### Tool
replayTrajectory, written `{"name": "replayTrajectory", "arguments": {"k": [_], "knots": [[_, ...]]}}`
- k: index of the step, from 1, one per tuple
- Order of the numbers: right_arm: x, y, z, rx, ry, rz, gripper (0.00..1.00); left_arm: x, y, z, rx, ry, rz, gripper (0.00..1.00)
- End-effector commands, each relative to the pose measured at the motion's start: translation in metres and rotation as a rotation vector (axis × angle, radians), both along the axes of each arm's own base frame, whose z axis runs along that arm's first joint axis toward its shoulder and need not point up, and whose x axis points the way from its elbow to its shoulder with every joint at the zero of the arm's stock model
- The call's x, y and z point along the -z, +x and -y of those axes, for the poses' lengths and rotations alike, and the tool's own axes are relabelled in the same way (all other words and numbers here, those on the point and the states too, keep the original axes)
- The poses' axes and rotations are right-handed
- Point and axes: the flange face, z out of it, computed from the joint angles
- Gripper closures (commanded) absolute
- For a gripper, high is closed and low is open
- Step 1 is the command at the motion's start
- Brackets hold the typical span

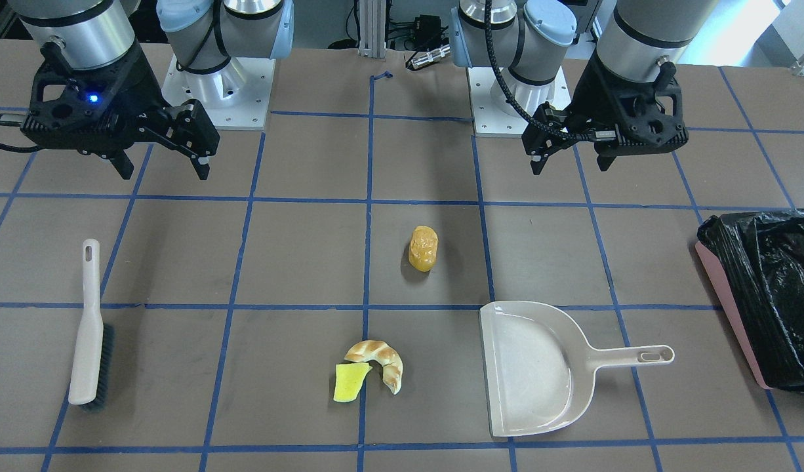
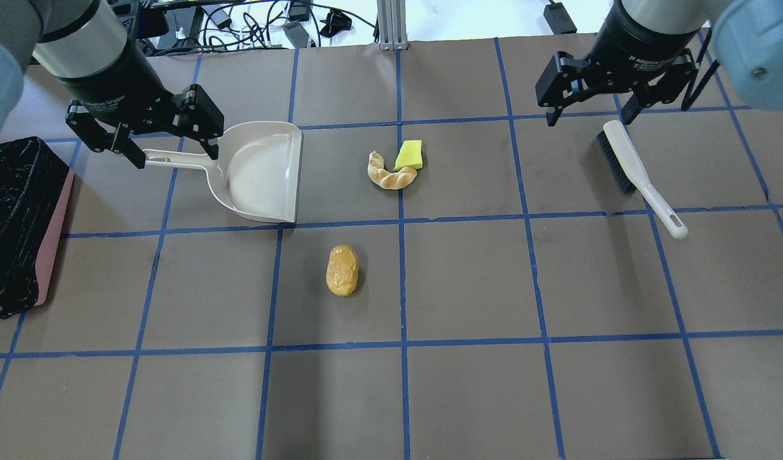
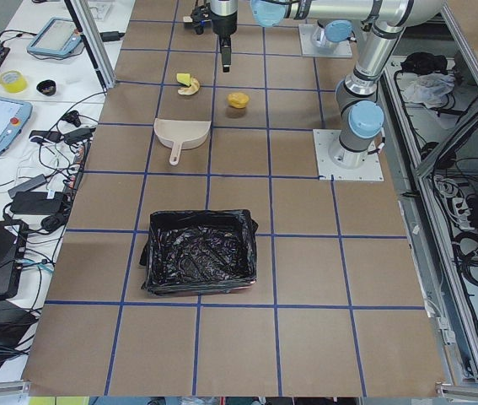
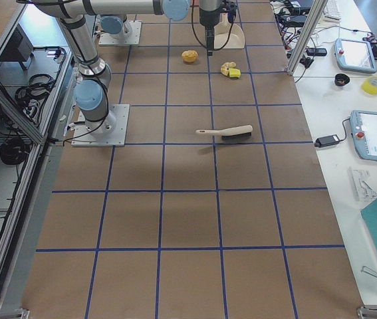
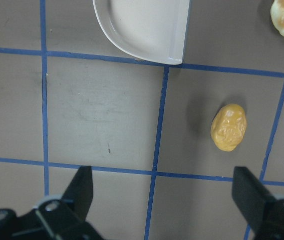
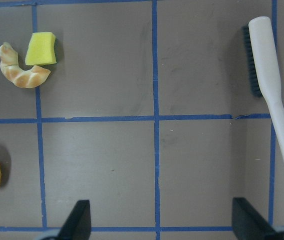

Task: Sweep and dump trash into bin
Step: 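Lower the left gripper onto the dustpan handle while the right descends toward the brush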

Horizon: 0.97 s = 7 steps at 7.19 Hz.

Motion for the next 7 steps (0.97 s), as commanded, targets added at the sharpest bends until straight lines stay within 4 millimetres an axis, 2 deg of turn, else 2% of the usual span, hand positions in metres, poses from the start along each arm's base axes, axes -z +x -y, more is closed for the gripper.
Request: {"name": "replayTrajectory", "arguments": {"k": [1,3,4,5,6,7], "knots": [[-0.001,0.000,0.000,0.002,-0.004,0.006,0.00,0.008,0.000,0.005,0.000,0.015,0.000,0.00],[0.002,0.000,-0.001,0.001,0.007,0.000,0.00,0.003,-0.002,0.011,0.001,-0.037,-0.032,0.00],[0.003,-0.003,-0.002,0.002,0.012,-0.029,0.00,0.007,-0.002,0.017,0.001,-0.046,-0.033,0.00],[0.004,-0.005,-0.002,0.003,0.015,-0.046,0.00,0.014,-0.001,0.020,-0.003,-0.029,-0.029,0.00],[0.013,-0.005,0.000,0.003,0.032,-0.041,0.00,0.030,0.000,0.015,-0.032,0.017,-0.016,0.00],[0.030,-0.004,0.002,0.012,0.063,-0.030,0.00,0.043,0.008,0.014,-0.163,0.035,0.011,0.00]]}}
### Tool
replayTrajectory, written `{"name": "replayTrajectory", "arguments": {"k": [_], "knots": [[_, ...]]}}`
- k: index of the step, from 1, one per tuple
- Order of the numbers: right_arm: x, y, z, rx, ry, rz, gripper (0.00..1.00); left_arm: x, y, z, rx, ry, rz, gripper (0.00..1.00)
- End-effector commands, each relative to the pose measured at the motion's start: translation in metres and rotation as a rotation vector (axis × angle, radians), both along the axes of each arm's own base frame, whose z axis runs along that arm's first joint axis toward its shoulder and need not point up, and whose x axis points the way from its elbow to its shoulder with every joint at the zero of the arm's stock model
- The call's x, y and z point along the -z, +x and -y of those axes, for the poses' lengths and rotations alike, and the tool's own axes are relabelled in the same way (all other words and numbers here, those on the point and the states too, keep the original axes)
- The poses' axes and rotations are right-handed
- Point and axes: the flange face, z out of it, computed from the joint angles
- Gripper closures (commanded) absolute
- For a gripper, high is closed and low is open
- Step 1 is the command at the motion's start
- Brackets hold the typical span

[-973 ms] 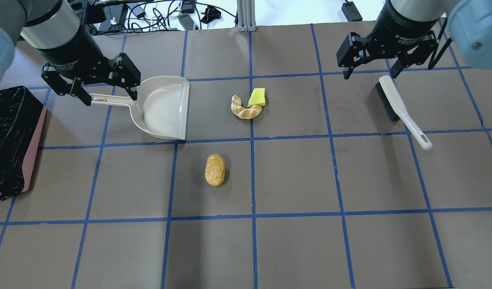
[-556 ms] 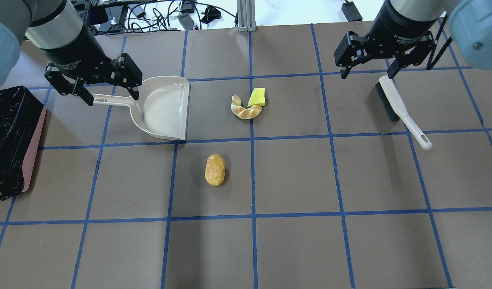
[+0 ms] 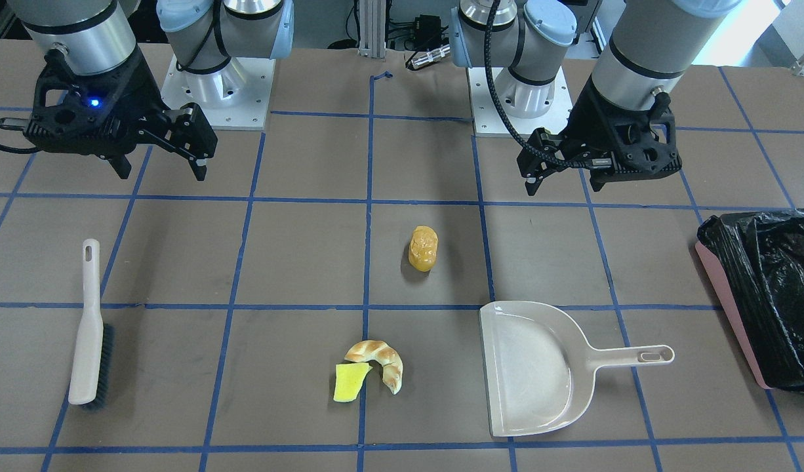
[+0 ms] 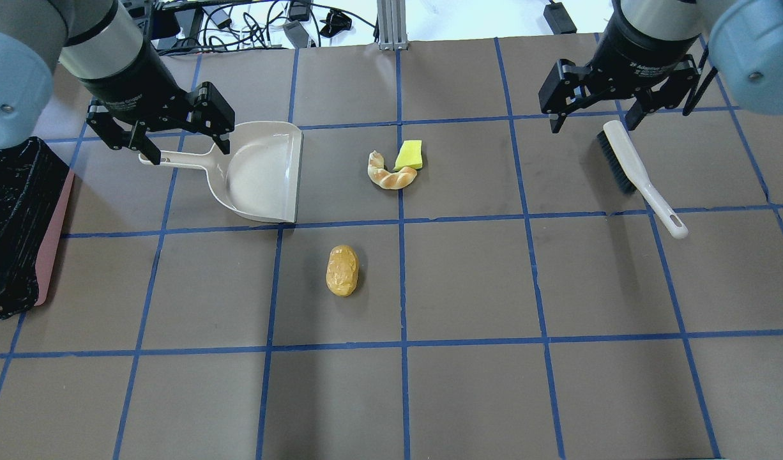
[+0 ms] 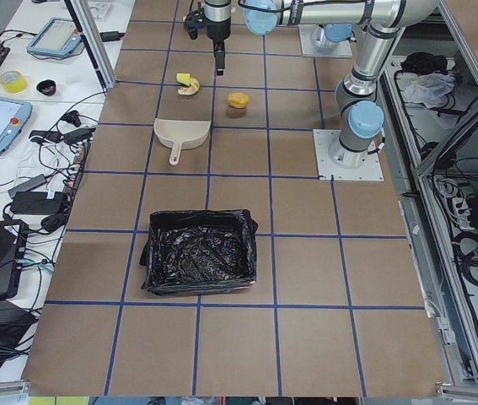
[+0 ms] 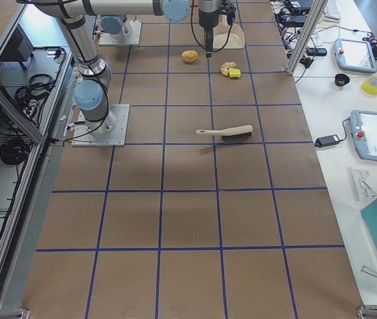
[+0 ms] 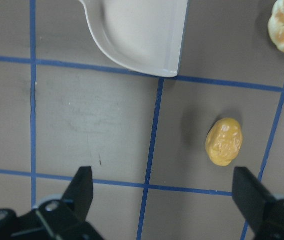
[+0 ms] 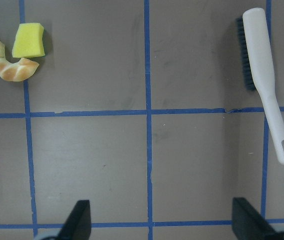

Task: Sweep and dump trash into bin
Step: 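Lower the left gripper onto the dustpan handle while the right descends toward the brush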

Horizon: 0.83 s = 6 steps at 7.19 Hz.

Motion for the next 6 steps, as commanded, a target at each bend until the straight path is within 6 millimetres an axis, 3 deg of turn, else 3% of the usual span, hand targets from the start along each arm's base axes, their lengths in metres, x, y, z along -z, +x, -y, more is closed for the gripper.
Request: {"name": "replayTrajectory", "arguments": {"k": [1,3,4,6], "knots": [[0.024,0.001,0.001,0.011,0.038,0.006,0.00,0.017,0.013,-0.003,-0.166,0.034,0.038,0.00],[0.024,0.000,0.002,0.008,0.036,0.003,0.00,0.039,0.017,-0.001,-0.267,0.066,0.041,0.00],[0.025,0.000,0.002,-0.001,0.036,0.004,0.00,0.040,0.027,0.009,-0.565,0.017,0.038,0.00],[0.025,0.000,0.002,-0.004,0.038,0.001,0.00,0.048,0.034,0.036,-0.872,-0.064,0.020,0.02]]}}
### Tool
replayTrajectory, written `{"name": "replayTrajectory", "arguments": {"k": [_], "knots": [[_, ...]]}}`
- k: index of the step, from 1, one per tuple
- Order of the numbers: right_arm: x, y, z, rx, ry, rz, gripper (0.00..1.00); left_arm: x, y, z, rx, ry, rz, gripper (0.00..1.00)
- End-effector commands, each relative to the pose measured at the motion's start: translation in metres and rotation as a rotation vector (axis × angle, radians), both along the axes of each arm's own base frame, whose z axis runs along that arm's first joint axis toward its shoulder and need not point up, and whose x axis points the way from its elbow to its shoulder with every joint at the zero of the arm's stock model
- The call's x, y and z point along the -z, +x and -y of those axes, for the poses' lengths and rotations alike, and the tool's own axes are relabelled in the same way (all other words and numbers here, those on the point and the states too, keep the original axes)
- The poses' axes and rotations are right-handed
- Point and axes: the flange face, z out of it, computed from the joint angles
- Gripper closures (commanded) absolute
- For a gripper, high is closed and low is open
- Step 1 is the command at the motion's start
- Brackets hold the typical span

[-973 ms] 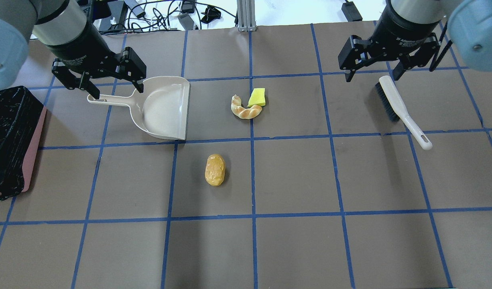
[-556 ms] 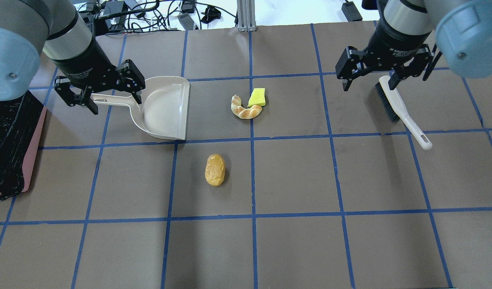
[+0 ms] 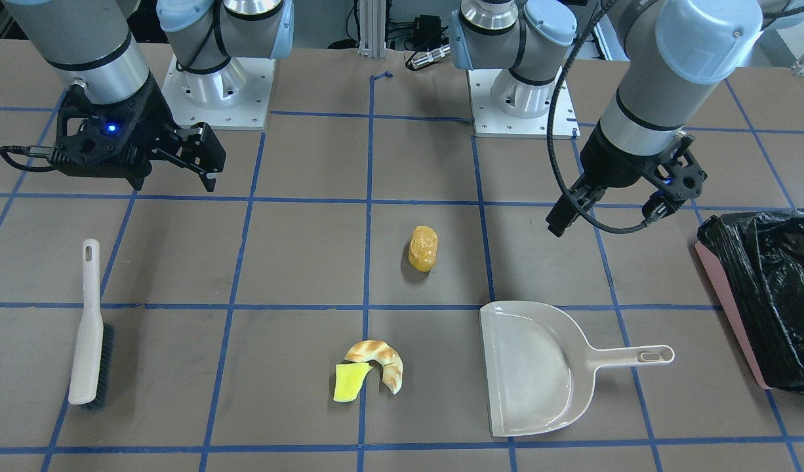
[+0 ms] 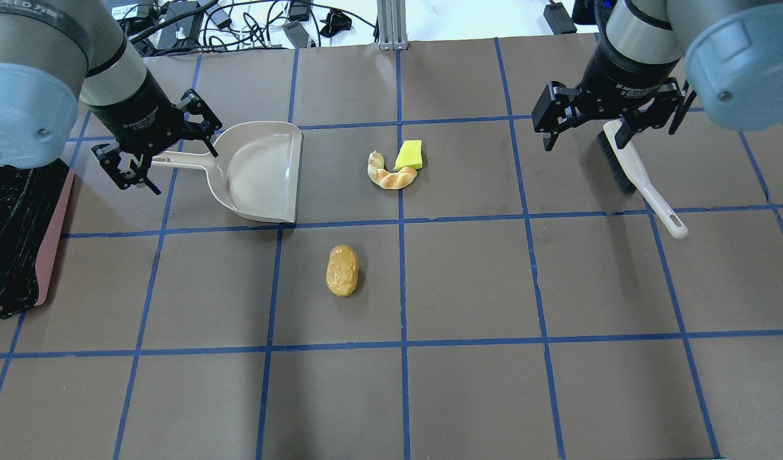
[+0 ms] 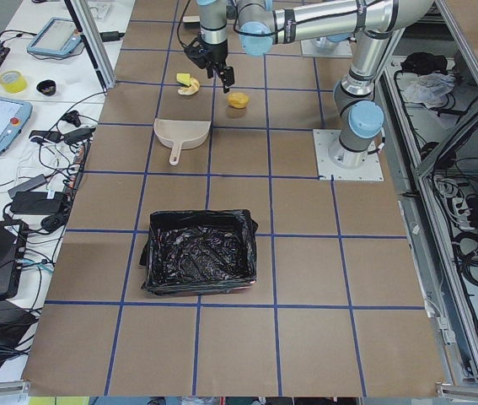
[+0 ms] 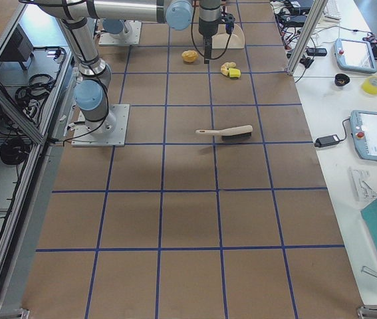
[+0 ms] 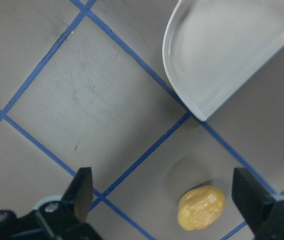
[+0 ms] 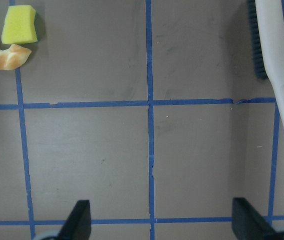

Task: Sweep and dump trash into bin
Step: 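Lower the left gripper onto the dustpan handle while the right descends toward the brush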

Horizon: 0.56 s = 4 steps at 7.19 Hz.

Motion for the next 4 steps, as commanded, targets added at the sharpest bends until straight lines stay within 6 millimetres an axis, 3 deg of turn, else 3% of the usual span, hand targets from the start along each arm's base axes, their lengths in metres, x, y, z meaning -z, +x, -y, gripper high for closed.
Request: {"name": "replayTrajectory", "arguments": {"k": [1,2,4], "knots": [[0.000,0.000,0.000,-0.003,0.001,-0.002,0.00,0.016,0.006,0.024,-0.400,-0.039,0.001,0.06],[0.000,0.000,0.000,-0.003,0.001,0.002,0.00,0.033,0.011,0.032,-0.485,-0.023,0.049,0.05],[0.009,-0.004,0.004,-0.048,0.016,-0.006,0.00,0.048,0.022,0.048,-0.561,-0.018,0.141,0.00]]}}
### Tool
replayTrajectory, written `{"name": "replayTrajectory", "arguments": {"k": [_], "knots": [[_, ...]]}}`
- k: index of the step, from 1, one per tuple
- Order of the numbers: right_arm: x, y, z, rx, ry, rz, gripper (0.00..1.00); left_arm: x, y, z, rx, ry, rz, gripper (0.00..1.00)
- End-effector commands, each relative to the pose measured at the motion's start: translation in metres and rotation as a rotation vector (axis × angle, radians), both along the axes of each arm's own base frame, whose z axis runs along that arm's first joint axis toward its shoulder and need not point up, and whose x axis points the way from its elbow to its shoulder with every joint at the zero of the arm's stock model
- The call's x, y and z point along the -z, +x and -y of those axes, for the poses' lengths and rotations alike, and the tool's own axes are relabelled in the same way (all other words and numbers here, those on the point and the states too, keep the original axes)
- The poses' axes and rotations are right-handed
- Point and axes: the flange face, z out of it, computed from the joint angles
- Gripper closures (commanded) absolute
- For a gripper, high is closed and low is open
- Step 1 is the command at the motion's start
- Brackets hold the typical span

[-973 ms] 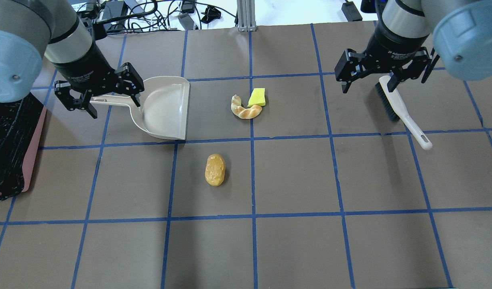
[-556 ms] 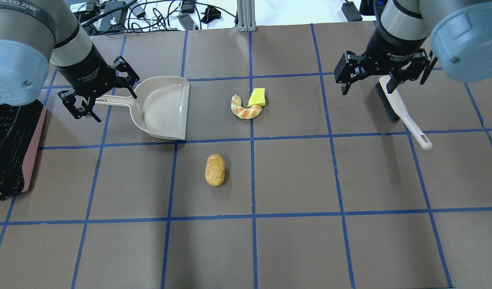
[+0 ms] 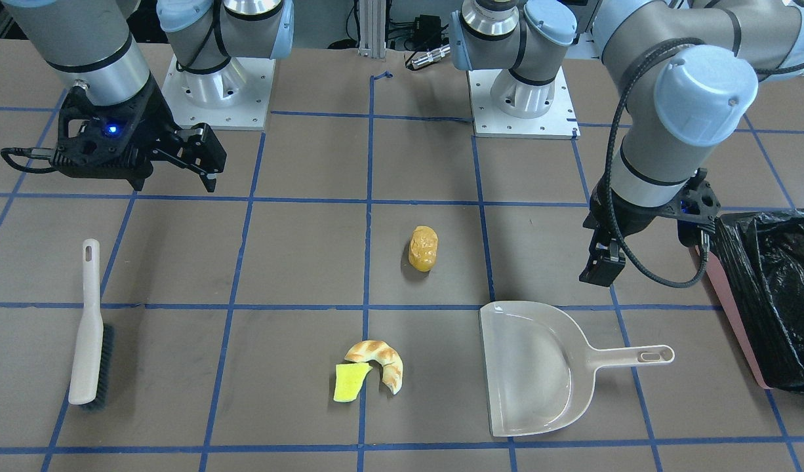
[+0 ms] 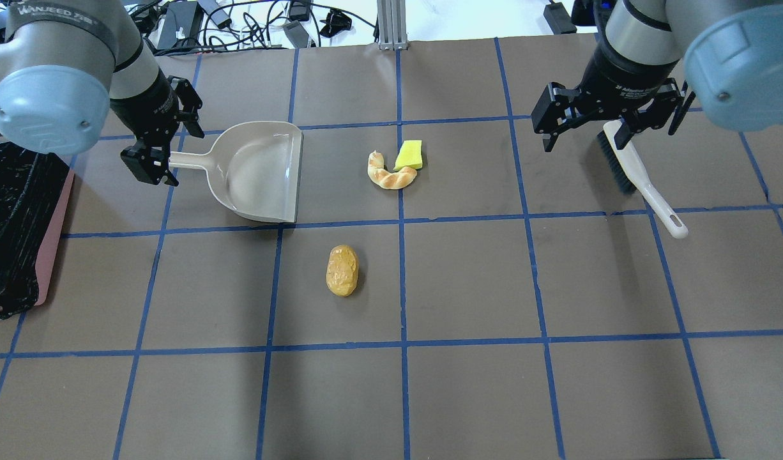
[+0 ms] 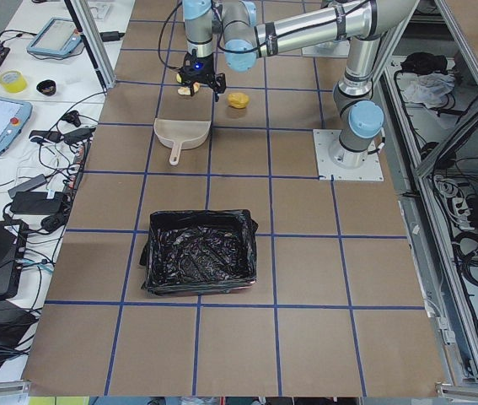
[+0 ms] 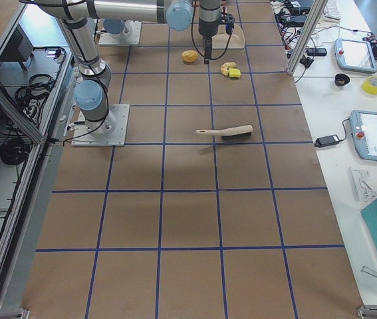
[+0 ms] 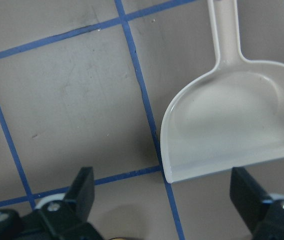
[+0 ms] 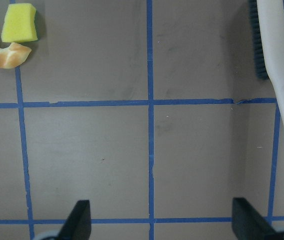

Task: Sweep and dump trash into bin
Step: 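Grasp the dustpan handle with the left gripper while the right grasps the brush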

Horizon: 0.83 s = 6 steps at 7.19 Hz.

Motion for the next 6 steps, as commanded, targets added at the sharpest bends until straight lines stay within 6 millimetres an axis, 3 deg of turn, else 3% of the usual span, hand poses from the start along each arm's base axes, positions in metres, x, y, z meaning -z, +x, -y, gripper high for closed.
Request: {"name": "replayTrajectory", "arguments": {"k": [1,2,3,5,6], "knots": [[0.011,-0.014,0.007,-0.061,0.020,-0.016,0.00,0.018,0.012,0.023,-0.061,0.025,0.090,0.01],[0.020,-0.035,0.015,-0.032,0.038,-0.011,0.00,0.017,0.016,0.039,-0.064,0.017,0.116,0.01],[0.042,-0.058,0.023,-0.018,0.078,0.002,0.01,0.025,0.033,0.062,-0.081,0.018,0.114,0.02],[0.069,-0.085,0.020,-0.070,0.121,0.008,0.08,0.044,0.092,0.088,-0.030,0.027,-0.017,0.02],[0.085,-0.112,0.019,-0.093,0.108,0.018,0.08,0.052,0.112,0.097,-0.026,-0.002,-0.044,0.03]]}}
